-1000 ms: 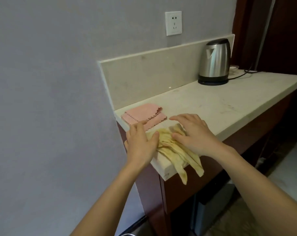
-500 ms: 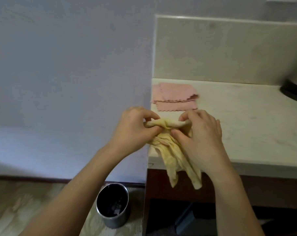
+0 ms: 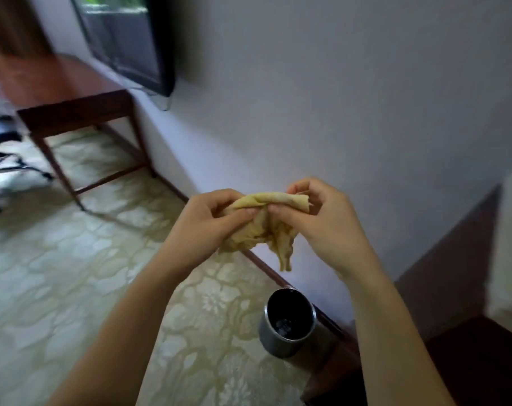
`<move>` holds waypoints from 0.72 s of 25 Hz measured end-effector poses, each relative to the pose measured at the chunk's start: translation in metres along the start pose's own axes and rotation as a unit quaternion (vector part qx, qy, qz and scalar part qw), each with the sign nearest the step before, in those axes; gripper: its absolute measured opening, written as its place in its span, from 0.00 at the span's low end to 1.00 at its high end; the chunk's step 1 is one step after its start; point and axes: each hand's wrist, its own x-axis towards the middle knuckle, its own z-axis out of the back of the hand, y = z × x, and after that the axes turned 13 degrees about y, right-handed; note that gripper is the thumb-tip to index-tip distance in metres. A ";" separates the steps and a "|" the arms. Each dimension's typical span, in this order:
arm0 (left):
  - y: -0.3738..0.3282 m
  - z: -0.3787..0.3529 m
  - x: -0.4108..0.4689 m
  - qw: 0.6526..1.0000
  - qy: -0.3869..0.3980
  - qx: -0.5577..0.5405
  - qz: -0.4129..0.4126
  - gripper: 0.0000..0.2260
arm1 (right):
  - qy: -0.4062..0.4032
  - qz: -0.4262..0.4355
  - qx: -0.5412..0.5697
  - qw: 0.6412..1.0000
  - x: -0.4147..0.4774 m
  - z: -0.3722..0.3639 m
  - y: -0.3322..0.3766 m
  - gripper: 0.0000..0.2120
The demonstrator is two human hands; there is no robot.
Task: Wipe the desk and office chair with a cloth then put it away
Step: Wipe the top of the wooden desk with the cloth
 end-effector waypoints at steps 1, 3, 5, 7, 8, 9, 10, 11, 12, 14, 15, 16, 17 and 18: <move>0.010 0.027 -0.013 1.000 -0.011 -0.011 0.019 0.03 | 0.038 0.000 0.034 0.999 0.016 -0.024 -0.002 0.06; 0.031 0.085 -0.044 0.997 -0.029 -0.043 0.059 0.06 | 0.120 -0.010 0.103 0.987 0.049 -0.080 -0.006 0.03; 0.047 0.134 -0.069 0.992 -0.028 -0.077 0.093 0.11 | 0.183 -0.032 0.159 0.970 0.073 -0.130 -0.008 0.05; 0.061 0.202 -0.101 0.988 -0.054 -0.079 0.121 0.12 | 0.227 -0.054 0.226 0.946 0.103 -0.205 -0.004 0.08; 0.067 0.232 -0.115 0.985 -0.076 -0.070 0.138 0.12 | 0.236 -0.060 0.254 0.936 0.115 -0.240 -0.001 0.07; 0.073 0.260 -0.126 0.981 -0.109 -0.052 0.150 0.10 | 0.241 -0.067 0.276 0.928 0.127 -0.273 0.002 0.05; 0.080 0.284 -0.135 0.975 -0.154 -0.032 0.158 0.07 | 0.241 -0.077 0.289 0.923 0.138 -0.303 0.004 0.03; 0.088 0.306 -0.144 0.963 -0.211 -0.007 0.167 0.06 | 0.243 -0.090 0.291 0.921 0.149 -0.333 0.006 0.03; 0.098 0.322 -0.151 0.943 -0.276 0.031 0.181 0.08 | 0.240 -0.099 0.273 0.926 0.158 -0.357 0.007 0.04; 0.119 0.346 -0.167 0.898 -0.376 0.094 0.206 0.12 | 0.214 -0.093 0.204 0.951 0.178 -0.404 0.007 0.04; 0.132 0.356 -0.171 0.891 -0.393 0.086 0.212 0.11 | 0.192 -0.079 0.174 0.963 0.190 -0.425 0.008 0.04; 0.144 0.362 -0.172 0.891 -0.394 0.047 0.220 0.10 | 0.172 -0.068 0.158 0.970 0.203 -0.445 0.008 0.04; 0.159 0.374 -0.169 0.890 -0.394 -0.013 0.228 0.09 | 0.162 -0.065 0.161 0.971 0.221 -0.469 0.008 0.03; 0.170 0.386 -0.161 0.885 -0.395 -0.079 0.235 0.09 | 0.156 -0.068 0.173 0.970 0.238 -0.490 0.009 0.03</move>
